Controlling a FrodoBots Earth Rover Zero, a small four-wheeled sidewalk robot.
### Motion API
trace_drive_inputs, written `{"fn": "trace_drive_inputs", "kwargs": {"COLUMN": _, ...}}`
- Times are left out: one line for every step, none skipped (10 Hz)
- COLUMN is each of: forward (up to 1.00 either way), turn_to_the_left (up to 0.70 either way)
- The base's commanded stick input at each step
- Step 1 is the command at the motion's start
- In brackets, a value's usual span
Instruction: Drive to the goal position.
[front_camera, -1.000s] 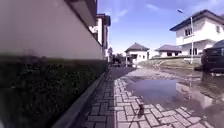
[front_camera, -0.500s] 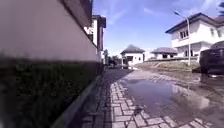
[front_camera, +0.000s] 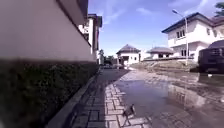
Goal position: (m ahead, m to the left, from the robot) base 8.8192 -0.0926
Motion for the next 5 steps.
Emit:
{"fn": "trace_drive_inputs", "kwargs": {"forward": 0.69, "turn_to_the_left": 0.03}}
{"fn": "trace_drive_inputs", "kwargs": {"forward": 0.69, "turn_to_the_left": 0.03}}
{"fn": "trace_drive_inputs", "kwargs": {"forward": 0.69, "turn_to_the_left": 0.03}}
{"fn": "trace_drive_inputs", "kwargs": {"forward": 0.69, "turn_to_the_left": 0.03}}
{"fn": "trace_drive_inputs", "kwargs": {"forward": 0.69, "turn_to_the_left": 0.03}}
